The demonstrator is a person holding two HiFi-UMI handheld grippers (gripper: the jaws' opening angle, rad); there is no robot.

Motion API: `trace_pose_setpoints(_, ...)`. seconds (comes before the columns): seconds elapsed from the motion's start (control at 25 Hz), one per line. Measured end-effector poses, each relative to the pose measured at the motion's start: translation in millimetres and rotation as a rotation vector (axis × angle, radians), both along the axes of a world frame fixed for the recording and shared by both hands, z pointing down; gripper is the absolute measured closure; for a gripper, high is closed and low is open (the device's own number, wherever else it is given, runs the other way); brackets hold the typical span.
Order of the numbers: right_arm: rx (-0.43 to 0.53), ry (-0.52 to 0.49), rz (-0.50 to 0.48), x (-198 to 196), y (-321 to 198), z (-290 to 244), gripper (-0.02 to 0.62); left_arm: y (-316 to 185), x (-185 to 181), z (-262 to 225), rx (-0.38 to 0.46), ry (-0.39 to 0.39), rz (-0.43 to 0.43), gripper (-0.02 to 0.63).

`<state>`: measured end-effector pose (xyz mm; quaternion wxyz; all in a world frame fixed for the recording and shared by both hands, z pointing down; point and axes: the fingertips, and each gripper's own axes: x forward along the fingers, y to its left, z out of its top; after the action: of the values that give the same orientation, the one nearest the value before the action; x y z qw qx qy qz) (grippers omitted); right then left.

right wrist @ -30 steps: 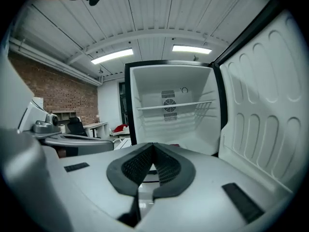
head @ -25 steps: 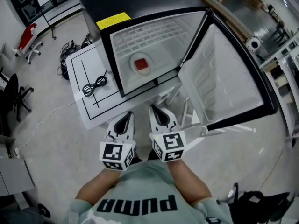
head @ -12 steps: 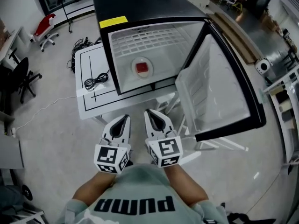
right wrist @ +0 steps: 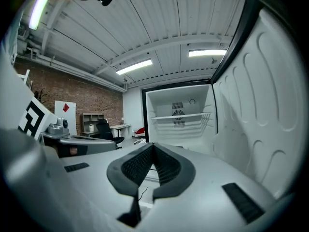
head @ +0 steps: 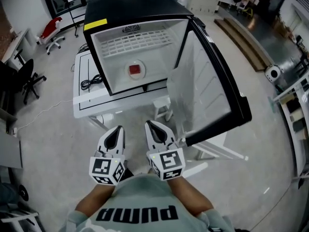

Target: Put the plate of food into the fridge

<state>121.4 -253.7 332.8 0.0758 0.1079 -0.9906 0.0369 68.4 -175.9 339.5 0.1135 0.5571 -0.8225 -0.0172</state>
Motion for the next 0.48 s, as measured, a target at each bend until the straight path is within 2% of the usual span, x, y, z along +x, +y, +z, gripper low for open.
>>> trace_pose_setpoints(0.48,-0.023,0.013,-0.024,73,3,11,0.591,1,75,10,-0.021,0.01,0.001,0.601)
